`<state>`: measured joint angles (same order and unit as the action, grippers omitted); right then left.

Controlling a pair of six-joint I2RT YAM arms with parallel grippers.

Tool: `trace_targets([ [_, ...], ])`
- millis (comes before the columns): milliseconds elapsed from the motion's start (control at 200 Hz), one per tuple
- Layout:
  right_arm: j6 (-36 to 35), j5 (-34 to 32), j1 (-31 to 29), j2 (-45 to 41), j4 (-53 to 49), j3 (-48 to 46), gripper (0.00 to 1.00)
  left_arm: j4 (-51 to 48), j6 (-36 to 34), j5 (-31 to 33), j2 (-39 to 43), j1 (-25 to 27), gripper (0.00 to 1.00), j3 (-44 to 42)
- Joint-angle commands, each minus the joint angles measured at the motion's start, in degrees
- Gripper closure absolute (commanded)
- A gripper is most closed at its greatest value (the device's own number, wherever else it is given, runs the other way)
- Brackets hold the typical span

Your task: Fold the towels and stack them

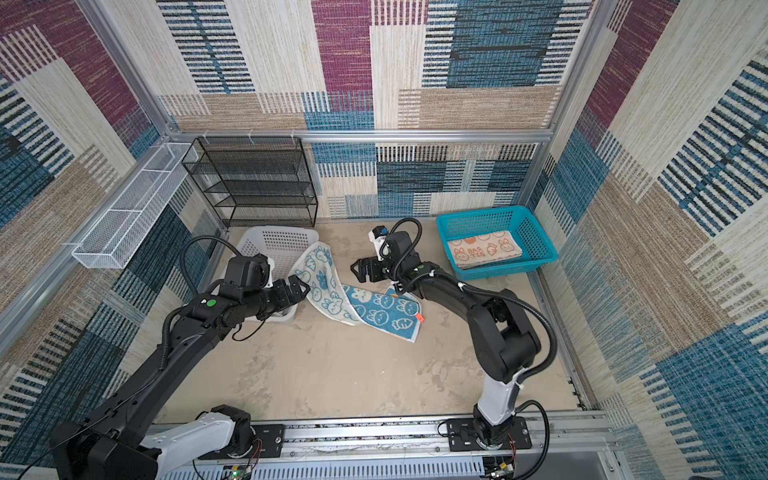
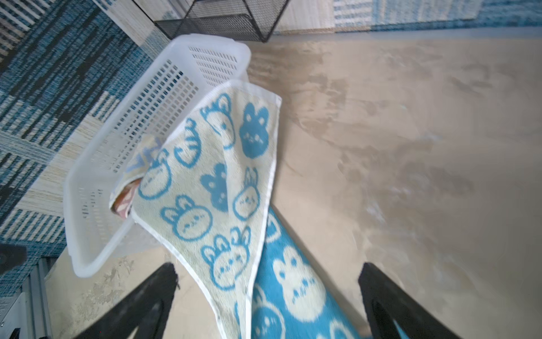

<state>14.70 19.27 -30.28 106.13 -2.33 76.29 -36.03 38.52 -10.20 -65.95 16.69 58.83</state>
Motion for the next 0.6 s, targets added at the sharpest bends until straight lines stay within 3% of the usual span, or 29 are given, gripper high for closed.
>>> trace_targets([
  [0, -3.10, 7.09, -0.06, 8.04, -0.10, 10.08, 0.01, 0.85, -0.32, -6.47, -3.31, -3.30, 0.01, 2.14],
  [205, -4.23, 10.87, -0.01, 22.14, -8.31, 30.75, 0.01, 2.01, -0.98, -11.69, -13.64, -11.29, 0.01, 5.68],
  [416, -6.00, 11.58, 0.02, 25.77, -11.05, 35.78, 0.01, 7.55, 1.70, -17.84, -23.38, -16.59, 0.01, 7.42],
  [591, -7.27, 11.74, 0.05, 28.12, -13.90, 39.48, 0.01, 14.53, 6.18, -20.83, -29.87, -16.95, 0.01, 7.95],
])
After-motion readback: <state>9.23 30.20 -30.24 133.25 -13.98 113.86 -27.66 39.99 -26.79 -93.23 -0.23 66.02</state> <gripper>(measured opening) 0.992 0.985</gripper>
